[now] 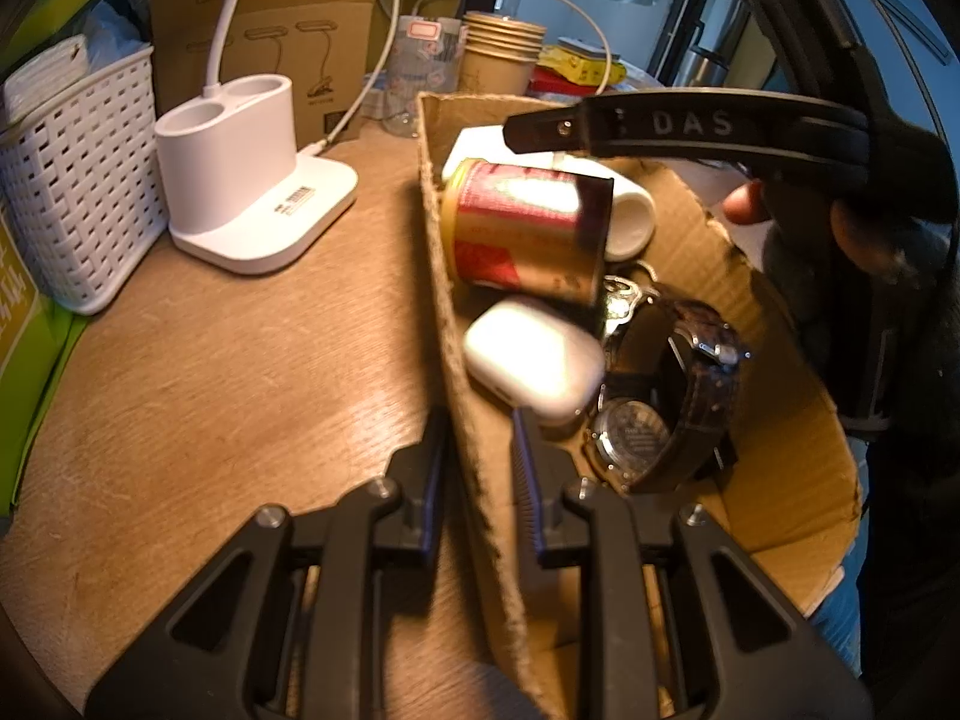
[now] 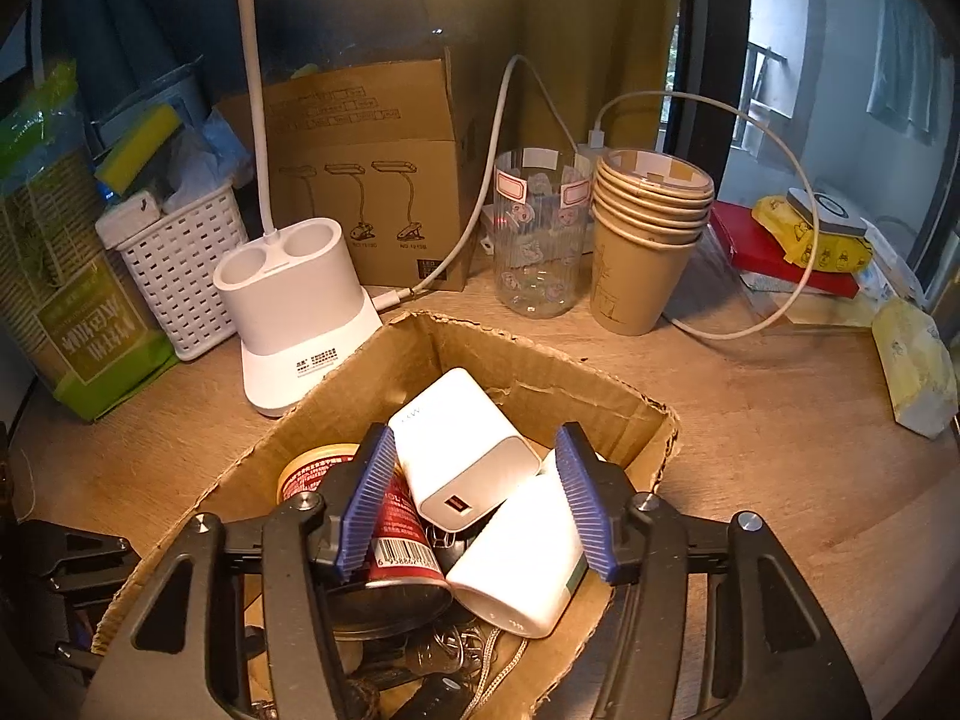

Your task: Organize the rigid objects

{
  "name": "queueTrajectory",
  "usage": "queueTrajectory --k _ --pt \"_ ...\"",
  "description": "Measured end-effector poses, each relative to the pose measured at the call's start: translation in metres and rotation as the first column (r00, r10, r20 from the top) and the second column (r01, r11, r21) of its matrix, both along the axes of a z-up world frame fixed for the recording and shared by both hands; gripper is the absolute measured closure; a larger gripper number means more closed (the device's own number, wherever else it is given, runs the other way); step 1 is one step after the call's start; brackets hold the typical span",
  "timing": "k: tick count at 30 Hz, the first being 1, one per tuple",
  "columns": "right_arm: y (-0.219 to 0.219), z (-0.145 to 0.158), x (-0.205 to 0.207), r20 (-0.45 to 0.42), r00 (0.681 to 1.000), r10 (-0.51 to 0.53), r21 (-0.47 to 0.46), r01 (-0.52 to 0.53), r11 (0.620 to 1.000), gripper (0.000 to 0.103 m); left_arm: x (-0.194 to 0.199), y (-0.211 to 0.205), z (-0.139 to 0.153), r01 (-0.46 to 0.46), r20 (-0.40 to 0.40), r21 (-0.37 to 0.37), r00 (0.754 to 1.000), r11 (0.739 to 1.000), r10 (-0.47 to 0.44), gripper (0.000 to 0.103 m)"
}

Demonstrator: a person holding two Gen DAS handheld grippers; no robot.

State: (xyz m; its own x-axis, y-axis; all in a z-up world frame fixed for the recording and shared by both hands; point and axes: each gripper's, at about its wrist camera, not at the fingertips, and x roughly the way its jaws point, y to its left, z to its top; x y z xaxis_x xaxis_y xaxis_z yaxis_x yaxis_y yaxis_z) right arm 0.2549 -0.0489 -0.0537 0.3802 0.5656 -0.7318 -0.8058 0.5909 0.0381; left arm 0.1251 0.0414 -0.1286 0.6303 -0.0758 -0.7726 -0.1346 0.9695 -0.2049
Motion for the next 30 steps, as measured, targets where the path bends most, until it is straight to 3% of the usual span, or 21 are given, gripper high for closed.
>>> queueTrajectory --k 15,30 --pt "-0.023 0.020 -0.041 0.084 0.996 -0.017 0.035 0.014 0.999 0.044 0.000 0.000 0.000 0.000 0.000 0.000 1.000 1.000 0.000 0.080" --pt "-0.057 0.018 -0.070 0.068 0.994 -0.088 0.088 0.081 0.993 0.044 0.000 0.000 0.000 0.000 0.000 0.000 1.000 1.000 0.000 0.080"
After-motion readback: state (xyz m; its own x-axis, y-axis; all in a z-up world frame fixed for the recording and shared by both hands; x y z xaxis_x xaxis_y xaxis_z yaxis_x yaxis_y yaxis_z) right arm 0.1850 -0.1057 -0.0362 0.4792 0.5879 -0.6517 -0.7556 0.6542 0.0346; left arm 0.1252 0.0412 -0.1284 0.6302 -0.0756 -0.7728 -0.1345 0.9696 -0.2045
